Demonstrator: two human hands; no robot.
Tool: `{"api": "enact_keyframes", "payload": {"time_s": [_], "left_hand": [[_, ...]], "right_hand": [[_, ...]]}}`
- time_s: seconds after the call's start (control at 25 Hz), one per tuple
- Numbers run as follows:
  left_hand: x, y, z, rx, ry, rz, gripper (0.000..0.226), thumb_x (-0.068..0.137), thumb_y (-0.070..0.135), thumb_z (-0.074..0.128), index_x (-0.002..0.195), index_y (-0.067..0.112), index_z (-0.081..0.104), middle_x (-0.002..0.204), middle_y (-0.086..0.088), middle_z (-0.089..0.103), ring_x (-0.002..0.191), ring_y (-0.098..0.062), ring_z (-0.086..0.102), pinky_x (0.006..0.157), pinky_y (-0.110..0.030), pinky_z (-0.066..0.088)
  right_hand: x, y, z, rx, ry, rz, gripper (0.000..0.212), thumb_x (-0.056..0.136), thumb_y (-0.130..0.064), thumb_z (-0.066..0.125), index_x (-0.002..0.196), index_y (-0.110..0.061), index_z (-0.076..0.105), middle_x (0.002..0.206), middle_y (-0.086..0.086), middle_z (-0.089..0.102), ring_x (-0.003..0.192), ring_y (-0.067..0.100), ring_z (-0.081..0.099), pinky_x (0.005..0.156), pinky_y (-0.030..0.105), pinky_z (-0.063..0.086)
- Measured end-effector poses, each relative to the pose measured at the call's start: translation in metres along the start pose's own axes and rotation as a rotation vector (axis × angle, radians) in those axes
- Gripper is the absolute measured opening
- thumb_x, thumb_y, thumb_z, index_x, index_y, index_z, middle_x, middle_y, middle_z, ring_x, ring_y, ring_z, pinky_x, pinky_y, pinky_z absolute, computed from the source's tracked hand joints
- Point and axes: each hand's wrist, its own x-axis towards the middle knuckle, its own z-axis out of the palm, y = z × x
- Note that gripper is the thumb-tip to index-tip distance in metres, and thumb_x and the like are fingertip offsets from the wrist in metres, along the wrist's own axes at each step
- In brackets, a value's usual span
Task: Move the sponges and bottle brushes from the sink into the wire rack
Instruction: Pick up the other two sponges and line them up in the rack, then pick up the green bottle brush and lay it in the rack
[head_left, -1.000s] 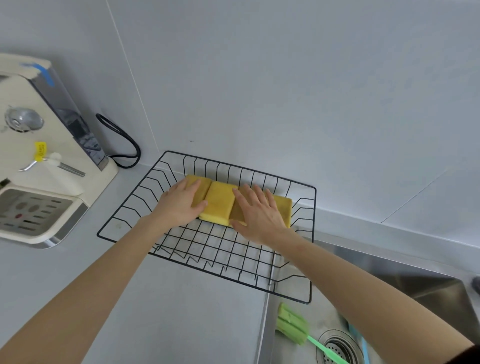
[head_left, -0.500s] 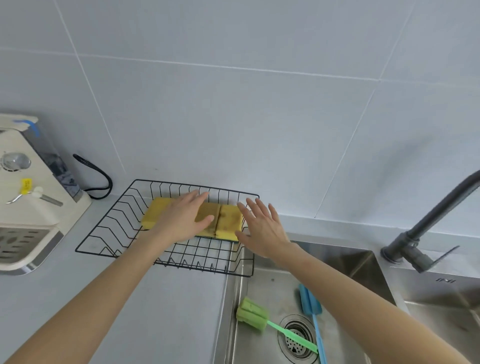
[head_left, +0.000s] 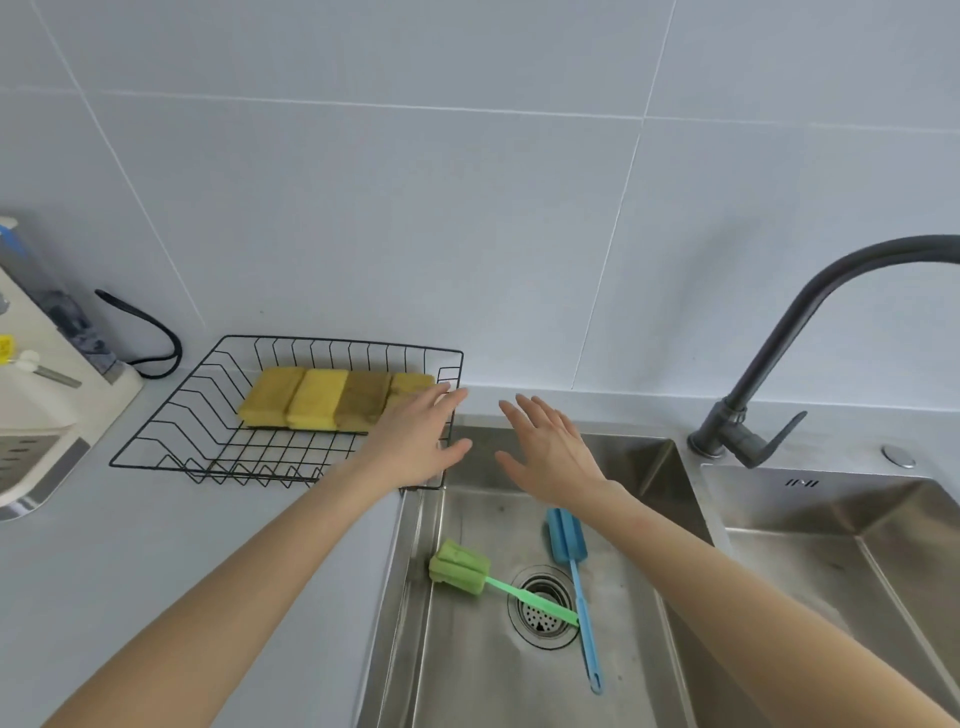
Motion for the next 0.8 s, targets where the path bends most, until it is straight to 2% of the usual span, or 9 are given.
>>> {"api": "enact_keyframes", "payload": {"time_s": [0.32, 0.64, 0.8], "left_hand": [[0.01, 0.037, 0.063, -0.004, -0.171, 0.087, 0.064, 0.091, 0.037, 0.046, 0.145, 0.019, 0.017, 0.156, -0.005, 0.02, 0.143, -0.021, 0.02, 0.118, -0.038, 0.019], [0.021, 0.037, 0.126, -0.033, -0.365, 0.062, 0.064, 0.091, 0.034, 0.046, 0.145, 0.017, 0.017, 0.155, -0.004, 0.022, 0.141, -0.023, 0.025, 0.117, -0.04, 0.023], [0.025, 0.023, 0.155, 0.054, -0.466, 0.02, 0.065, 0.089, 0.035, 0.048, 0.144, 0.015, 0.019, 0.153, -0.008, 0.025, 0.14, -0.026, 0.025, 0.115, -0.042, 0.024]], "right_hand": [[-0.022, 0.044, 0.034, 0.057, -0.102, 0.095, 0.065, 0.094, -0.031, 0.046, 0.15, -0.016, 0.015, 0.159, 0.007, 0.017, 0.148, 0.021, 0.012, 0.12, 0.034, 0.012], [-0.028, 0.074, 0.092, 0.124, -0.259, 0.181, 0.061, 0.094, -0.028, 0.046, 0.148, -0.015, 0.02, 0.154, 0.006, 0.027, 0.143, 0.023, 0.025, 0.114, 0.035, 0.025], [-0.03, 0.084, 0.119, 0.142, -0.347, 0.229, 0.058, 0.094, -0.025, 0.045, 0.146, -0.016, 0.021, 0.153, 0.006, 0.03, 0.14, 0.025, 0.029, 0.111, 0.037, 0.032]]}}
